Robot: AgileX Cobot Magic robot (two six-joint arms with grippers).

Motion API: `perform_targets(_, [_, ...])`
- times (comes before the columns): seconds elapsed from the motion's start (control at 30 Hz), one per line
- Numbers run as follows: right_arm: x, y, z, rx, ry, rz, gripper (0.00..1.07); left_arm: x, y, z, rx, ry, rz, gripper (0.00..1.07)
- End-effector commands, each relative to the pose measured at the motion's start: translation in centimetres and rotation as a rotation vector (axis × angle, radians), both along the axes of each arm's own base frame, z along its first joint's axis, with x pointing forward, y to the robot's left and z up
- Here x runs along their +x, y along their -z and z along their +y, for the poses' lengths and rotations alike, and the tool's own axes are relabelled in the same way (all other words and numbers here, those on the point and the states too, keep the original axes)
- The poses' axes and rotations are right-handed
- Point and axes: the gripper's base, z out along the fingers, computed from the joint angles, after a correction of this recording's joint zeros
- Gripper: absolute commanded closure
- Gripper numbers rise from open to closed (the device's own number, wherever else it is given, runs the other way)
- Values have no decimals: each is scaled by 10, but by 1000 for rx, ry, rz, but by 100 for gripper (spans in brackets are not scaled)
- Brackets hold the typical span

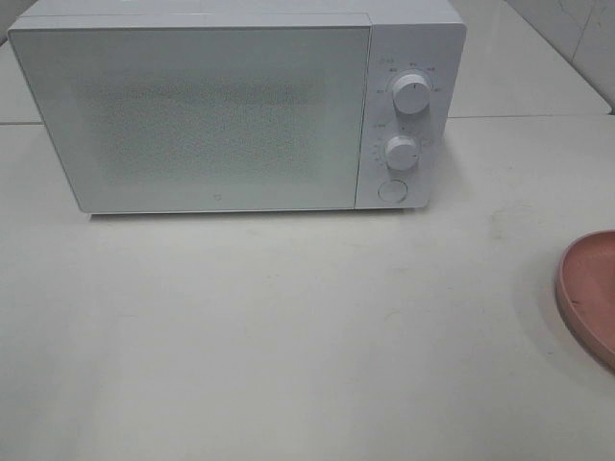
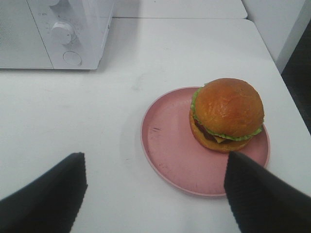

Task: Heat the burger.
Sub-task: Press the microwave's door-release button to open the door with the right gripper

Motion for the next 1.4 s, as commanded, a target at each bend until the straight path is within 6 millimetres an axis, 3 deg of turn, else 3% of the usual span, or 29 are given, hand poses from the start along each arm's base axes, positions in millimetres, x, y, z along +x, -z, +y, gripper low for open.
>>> perform_targets(0.03, [-4,0,-1,3,1,-38,32,-3,-1,0,-1,-1,-35,6])
perform_targets(0.47, [-4,0,-1,3,1,-39,32,-3,-1,0,-1,-1,-35,6])
perform_targets(0.73, [-4,-19,-1,6,0,-70,32,-3,-1,0,-1,-1,-35,6])
perform_targets(1.4, [54,-30,5,-2,-6,-28,32,-3,-1,0,-1,-1,-35,6])
